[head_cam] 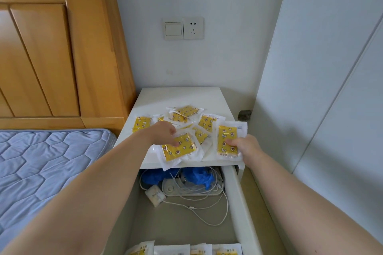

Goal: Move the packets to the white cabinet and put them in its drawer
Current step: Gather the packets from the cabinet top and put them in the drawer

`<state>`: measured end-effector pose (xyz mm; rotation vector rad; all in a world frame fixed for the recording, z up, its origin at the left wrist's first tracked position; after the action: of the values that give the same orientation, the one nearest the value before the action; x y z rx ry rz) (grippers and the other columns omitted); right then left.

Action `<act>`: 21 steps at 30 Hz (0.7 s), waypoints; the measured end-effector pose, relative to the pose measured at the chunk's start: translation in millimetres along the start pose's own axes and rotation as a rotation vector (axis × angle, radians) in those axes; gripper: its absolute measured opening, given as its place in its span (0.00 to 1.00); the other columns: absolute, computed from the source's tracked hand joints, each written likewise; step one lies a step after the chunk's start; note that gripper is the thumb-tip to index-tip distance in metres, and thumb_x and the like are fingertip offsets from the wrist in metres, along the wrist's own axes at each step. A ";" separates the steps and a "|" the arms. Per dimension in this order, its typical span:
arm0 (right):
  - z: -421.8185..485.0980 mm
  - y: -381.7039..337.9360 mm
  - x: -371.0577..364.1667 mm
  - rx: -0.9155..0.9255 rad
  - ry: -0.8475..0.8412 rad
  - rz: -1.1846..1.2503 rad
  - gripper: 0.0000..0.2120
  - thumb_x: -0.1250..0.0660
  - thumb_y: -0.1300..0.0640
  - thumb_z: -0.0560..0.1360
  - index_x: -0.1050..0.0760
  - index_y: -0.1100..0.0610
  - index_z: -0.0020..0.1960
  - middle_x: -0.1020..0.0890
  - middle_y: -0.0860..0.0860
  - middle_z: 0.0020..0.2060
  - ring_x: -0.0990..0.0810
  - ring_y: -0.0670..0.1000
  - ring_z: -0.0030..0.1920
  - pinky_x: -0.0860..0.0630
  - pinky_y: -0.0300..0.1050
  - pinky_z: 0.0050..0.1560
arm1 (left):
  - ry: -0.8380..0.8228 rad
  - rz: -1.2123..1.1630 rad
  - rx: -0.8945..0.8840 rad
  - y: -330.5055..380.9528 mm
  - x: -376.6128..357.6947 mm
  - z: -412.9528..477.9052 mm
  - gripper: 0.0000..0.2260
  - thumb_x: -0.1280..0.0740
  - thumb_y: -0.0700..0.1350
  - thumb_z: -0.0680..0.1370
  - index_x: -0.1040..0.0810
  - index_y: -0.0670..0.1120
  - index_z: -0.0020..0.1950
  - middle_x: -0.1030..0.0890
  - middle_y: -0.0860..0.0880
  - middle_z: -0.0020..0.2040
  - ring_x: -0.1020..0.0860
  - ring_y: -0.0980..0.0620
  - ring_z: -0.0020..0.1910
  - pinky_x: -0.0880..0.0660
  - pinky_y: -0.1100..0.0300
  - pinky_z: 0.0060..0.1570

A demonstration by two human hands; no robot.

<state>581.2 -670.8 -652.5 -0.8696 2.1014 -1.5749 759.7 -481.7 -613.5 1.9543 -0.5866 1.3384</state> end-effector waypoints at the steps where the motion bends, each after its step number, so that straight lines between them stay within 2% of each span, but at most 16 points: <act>1: 0.6 0.7 -1.0 0.010 0.008 -0.004 0.08 0.26 0.66 0.69 0.22 0.56 0.44 0.16 0.55 0.44 0.17 0.55 0.44 0.21 0.52 0.50 | 0.023 -0.020 0.002 -0.3 0.1 0.6 0.16 0.28 0.52 0.74 0.25 0.43 0.53 0.29 0.49 0.55 0.29 0.50 0.54 0.33 0.58 0.54; 3: 1.6 1.4 -2.7 0.029 0.021 -0.025 0.09 0.26 0.65 0.69 0.21 0.56 0.45 0.16 0.55 0.45 0.17 0.55 0.46 0.21 0.53 0.52 | 0.071 -0.044 -0.010 1.4 1.0 -1.3 0.19 0.28 0.50 0.74 0.24 0.42 0.61 0.27 0.47 0.59 0.29 0.49 0.58 0.33 0.58 0.56; 5: 0.6 1.3 -4.0 0.048 0.029 -0.043 0.10 0.26 0.65 0.69 0.22 0.55 0.45 0.16 0.54 0.46 0.17 0.56 0.47 0.21 0.55 0.54 | 0.104 -0.046 -0.034 3.7 1.7 -4.0 0.21 0.29 0.49 0.74 0.25 0.40 0.64 0.26 0.46 0.59 0.29 0.49 0.54 0.33 0.59 0.53; 10: -4.0 1.1 -3.6 0.074 0.031 -0.044 0.14 0.26 0.66 0.69 0.22 0.57 0.52 0.16 0.55 0.48 0.17 0.56 0.48 0.21 0.55 0.54 | 0.151 0.015 -0.048 12.4 5.6 -11.1 0.18 0.28 0.48 0.74 0.23 0.39 0.59 0.26 0.41 0.59 0.28 0.47 0.48 0.28 0.54 0.50; 13: -6.6 1.7 -4.2 0.091 0.021 -0.036 0.15 0.26 0.67 0.69 0.22 0.58 0.54 0.16 0.55 0.49 0.17 0.56 0.48 0.21 0.57 0.54 | 0.189 -0.021 -0.058 15.9 10.6 -17.8 0.15 0.27 0.46 0.73 0.23 0.41 0.56 0.25 0.43 0.57 0.26 0.46 0.50 0.28 0.55 0.48; 18: -14.0 1.5 -3.8 0.120 0.025 -0.041 0.15 0.26 0.66 0.69 0.22 0.57 0.54 0.17 0.54 0.49 0.17 0.55 0.48 0.21 0.54 0.53 | 0.253 -0.322 -0.019 17.1 4.8 -41.4 0.14 0.28 0.42 0.74 0.27 0.46 0.56 0.24 0.48 0.52 0.26 0.51 0.43 0.28 0.61 0.40; 21: -27.9 5.0 -2.3 0.147 0.094 0.051 0.12 0.27 0.67 0.69 0.23 0.57 0.49 0.17 0.54 0.45 0.18 0.53 0.44 0.20 0.49 0.47 | 0.284 -0.473 -0.003 24.5 -12.2 -59.6 0.13 0.28 0.41 0.74 0.27 0.46 0.55 0.27 0.52 0.43 0.28 0.55 0.38 0.33 0.66 0.32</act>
<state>564.2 -648.3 -648.9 -0.6988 2.0226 -1.7492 701.3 -453.4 -603.9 1.7139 0.0145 1.2677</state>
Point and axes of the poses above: each hand's wrist, its own z-axis towards the middle knuckle, its own x-axis out of the back of the hand, y = z × x, the point moved 2 cm from there along z, towards the middle knuckle
